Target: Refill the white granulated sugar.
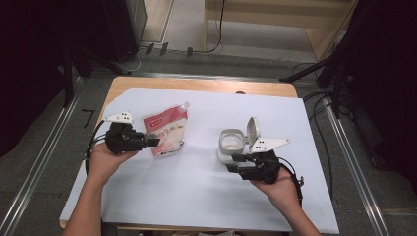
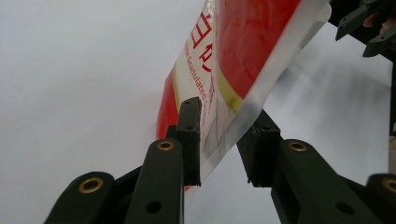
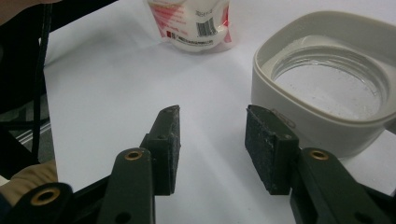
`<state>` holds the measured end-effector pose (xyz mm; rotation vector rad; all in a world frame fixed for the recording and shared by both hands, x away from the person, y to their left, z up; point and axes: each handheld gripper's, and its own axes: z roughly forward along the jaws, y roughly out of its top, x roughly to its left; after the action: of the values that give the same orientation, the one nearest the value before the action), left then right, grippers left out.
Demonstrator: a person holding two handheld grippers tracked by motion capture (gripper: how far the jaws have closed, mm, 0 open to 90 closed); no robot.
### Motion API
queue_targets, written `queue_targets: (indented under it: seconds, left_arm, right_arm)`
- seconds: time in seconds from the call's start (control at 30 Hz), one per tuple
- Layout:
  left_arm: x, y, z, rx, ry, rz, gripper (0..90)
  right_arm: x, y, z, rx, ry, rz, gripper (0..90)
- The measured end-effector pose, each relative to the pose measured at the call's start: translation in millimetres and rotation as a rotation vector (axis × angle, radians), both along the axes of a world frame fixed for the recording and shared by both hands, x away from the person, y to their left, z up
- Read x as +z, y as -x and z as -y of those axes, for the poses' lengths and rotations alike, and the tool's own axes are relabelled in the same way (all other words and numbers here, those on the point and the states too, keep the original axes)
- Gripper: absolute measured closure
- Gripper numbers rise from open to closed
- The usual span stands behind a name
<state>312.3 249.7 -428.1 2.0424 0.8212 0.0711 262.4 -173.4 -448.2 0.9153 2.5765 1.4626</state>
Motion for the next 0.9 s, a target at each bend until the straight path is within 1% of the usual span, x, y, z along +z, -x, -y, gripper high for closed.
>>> queue_targets:
  seconds: [0.07,0.17,0.2,0.23,0.27,0.3,0.47,0.5,0.53,0.57,0.67,0.73,0.77,0.8,0.83,0.87,0.9]
  left_arm:
    - [1.4,0.4,-0.9,0.001,0.007,0.007,70.9]
    - [1.4,0.5,-0.8,-0.002,0.0,0.007,69.2]
    - [0.9,1.2,-0.2,0.005,-0.002,0.0,69.2]
    - [0.7,1.2,-0.5,0.001,-0.004,-0.003,68.2]
    - [1.1,1.4,-1.2,-0.003,-0.007,-0.004,67.3]
    - [1.0,1.5,-1.4,0.002,-0.001,0.005,66.5]
    - [3.9,6.0,-3.5,0.007,-0.016,0.016,59.9]
    - [5.5,8.2,-5.5,0.01,-0.029,0.017,58.7]
    - [6.2,9.1,-6.9,0.01,-0.03,0.014,58.2]
    - [6.2,9.1,-6.9,0.01,-0.03,0.014,57.5]
    - [8.1,13.2,-13.3,0.016,-0.023,-0.003,55.4]
    - [8.3,15.1,-17.1,0.028,-0.032,0.001,52.6]
    - [8.1,15.9,-19.4,0.033,-0.032,0.003,52.6]
    - [8.7,16.5,-22.1,0.03,-0.037,-0.005,52.4]
    - [8.5,17.3,-23.5,0.045,-0.041,0.001,51.7]
    - [8.5,17.3,-23.5,0.045,-0.041,0.001,51.5]
    - [9.0,18.1,-27.4,0.051,-0.041,0.0,51.1]
  right_arm:
    - [-0.7,-0.7,0.0,0.007,0.009,0.005,55.7]
    - [-1.1,-1.1,0.0,0.006,0.017,0.002,55.6]
    - [-1.0,-1.3,0.0,0.005,0.02,0.002,55.6]
    - [0.1,-1.6,-0.1,0.008,0.011,0.007,55.6]
    - [0.6,-1.7,-0.1,0.007,0.013,0.011,55.6]
    - [1.1,-1.5,0.0,0.006,0.012,0.011,55.6]
    - [4.1,0.1,2.5,0.004,0.01,0.01,55.6]
    - [7.4,1.6,5.3,0.003,0.016,0.017,55.7]
    - [7.9,1.5,6.3,0.002,0.013,0.024,55.7]
    - [7.9,1.5,6.3,0.002,0.013,0.024,55.7]
    - [12.0,1.6,14.2,-0.013,0.009,0.02,55.8]
    - [13.4,1.3,18.4,-0.017,0.005,0.017,55.9]
    - [14.2,1.6,20.5,-0.022,0.004,0.014,56.0]
    - [14.7,1.3,22.5,-0.022,0.004,0.018,56.0]
    - [15.4,1.4,24.5,-0.026,0.005,0.018,56.0]
    - [15.4,1.4,24.5,-0.026,0.005,0.018,56.0]
    - [16.5,1.6,28.6,-0.036,0.009,0.021,56.4]
